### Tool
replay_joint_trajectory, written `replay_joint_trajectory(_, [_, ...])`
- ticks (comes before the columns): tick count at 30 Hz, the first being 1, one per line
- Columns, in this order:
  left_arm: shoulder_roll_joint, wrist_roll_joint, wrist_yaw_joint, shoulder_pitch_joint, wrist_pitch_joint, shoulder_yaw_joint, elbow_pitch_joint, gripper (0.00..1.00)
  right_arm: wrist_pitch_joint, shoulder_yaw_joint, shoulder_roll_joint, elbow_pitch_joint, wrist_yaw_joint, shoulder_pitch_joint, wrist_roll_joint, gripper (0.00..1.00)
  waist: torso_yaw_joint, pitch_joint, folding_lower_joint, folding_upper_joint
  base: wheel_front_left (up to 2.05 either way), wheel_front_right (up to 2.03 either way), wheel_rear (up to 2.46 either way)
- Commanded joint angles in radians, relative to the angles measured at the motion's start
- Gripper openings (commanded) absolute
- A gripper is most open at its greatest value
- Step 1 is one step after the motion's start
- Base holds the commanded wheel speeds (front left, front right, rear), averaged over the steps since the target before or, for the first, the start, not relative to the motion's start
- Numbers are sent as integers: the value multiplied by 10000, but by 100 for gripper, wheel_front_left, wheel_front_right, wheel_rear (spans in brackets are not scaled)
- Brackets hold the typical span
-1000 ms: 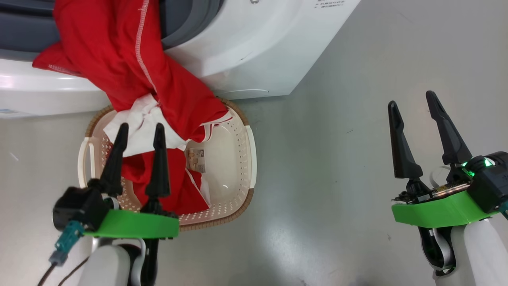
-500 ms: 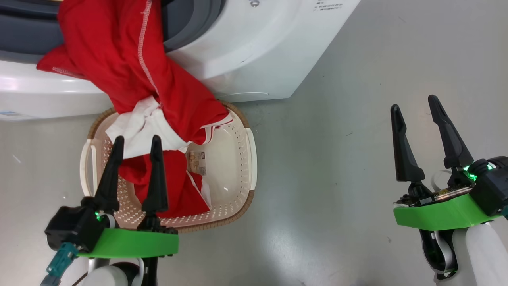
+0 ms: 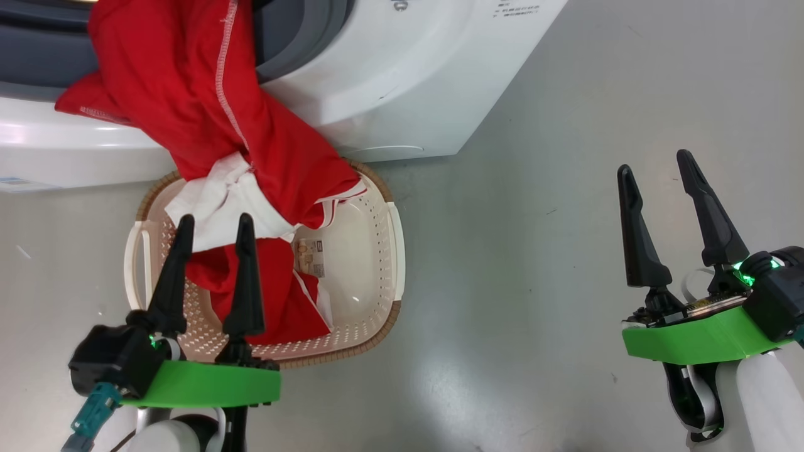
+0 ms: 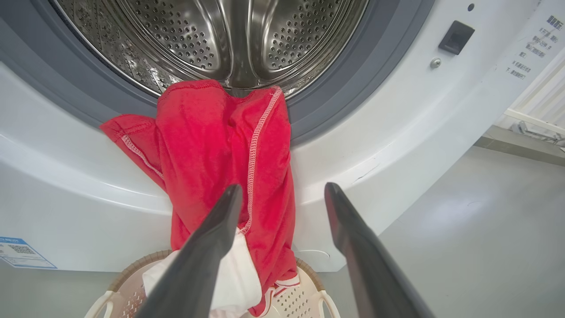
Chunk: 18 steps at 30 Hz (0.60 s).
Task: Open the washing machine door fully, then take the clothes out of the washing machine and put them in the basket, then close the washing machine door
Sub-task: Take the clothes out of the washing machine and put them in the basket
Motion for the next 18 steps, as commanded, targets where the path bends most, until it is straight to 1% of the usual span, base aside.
replay_joint_trajectory(1, [196,-16,38,225,49,277,-226,100,-63,262,-29,-266,63,182,61,100,-15,17,0,-1,0,0,0])
replay_joint_trajectory(11, [305,-98,47,-283,125,298,186,100,-63,350,-29,-236,63,79,116,100,-60,106,0,-1,0,0,0])
replay_joint_trajectory(18, [438,-90,25,-1058,-65,392,924,100,-63,533,-29,-219,63,-75,231,100,-167,176,0,-1,0,0,0])
